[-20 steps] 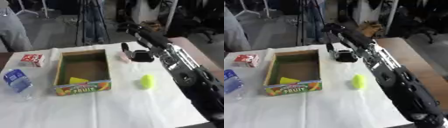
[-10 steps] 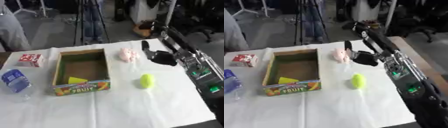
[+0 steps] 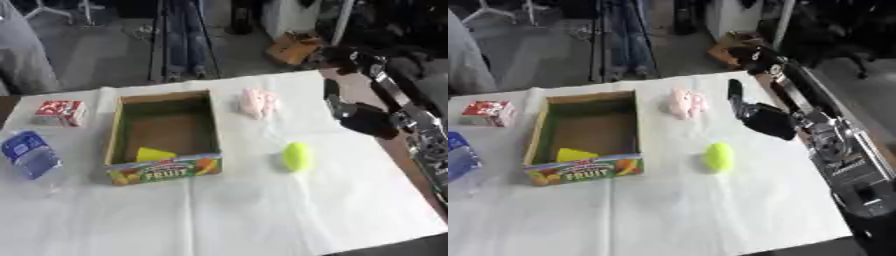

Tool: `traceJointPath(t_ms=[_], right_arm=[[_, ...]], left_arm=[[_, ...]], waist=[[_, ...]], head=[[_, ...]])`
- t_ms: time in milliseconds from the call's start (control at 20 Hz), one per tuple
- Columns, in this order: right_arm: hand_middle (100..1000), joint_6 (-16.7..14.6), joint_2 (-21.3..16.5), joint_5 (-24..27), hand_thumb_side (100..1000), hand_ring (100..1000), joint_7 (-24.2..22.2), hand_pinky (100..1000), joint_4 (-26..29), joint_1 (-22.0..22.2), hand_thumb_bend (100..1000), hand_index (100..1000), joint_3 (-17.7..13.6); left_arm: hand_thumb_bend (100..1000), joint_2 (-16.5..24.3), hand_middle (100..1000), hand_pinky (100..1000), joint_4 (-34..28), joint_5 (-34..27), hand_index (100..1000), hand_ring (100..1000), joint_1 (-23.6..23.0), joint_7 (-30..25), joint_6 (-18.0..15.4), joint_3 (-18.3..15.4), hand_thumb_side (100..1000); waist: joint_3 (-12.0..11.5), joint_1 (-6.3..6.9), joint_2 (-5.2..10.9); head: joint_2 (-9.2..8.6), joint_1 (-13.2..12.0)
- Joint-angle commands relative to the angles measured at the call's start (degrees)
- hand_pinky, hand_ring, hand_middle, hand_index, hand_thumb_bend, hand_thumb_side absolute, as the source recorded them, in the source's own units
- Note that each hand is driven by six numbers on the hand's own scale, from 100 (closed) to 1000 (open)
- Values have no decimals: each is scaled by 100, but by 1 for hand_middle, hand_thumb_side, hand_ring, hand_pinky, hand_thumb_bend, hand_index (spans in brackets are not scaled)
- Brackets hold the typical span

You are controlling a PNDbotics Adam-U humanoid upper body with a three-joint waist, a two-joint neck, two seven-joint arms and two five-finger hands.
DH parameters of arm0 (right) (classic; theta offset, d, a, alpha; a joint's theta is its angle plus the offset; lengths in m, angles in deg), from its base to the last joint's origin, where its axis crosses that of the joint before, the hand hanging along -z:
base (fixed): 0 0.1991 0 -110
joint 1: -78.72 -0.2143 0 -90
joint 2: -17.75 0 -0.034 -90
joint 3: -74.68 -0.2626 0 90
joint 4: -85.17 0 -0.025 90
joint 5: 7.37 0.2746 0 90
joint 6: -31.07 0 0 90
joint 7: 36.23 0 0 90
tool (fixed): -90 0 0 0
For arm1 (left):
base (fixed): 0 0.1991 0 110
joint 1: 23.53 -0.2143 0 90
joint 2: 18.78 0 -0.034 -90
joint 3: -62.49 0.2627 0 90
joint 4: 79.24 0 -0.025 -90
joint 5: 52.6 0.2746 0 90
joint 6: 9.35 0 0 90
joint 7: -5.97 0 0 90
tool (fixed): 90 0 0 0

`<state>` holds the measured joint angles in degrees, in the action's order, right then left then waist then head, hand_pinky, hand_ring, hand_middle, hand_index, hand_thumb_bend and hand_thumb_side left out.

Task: Pick up objects on the table and place them in the box.

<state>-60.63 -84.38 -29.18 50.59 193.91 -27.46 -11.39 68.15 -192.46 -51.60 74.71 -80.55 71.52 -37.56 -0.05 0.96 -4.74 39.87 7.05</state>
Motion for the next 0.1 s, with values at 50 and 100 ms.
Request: traceJointPath(t_ms=[50,100], right_arm=[[850,36,-190,77,346,859,94,791,112,-25,100,941,-121],[850,44,-196,84,351,859,109,790,109,-16,100,942,-128]], left_arm=[[522,101,834,507,-35,-20,820,843,26,-23,27,-56,816],[522,92,828,507,-32,-16,819,837,14,-21,31,-64,819]], waist=[[-15,14,34],[-26,25,27]], head=[[145,-122],[179,-228]])
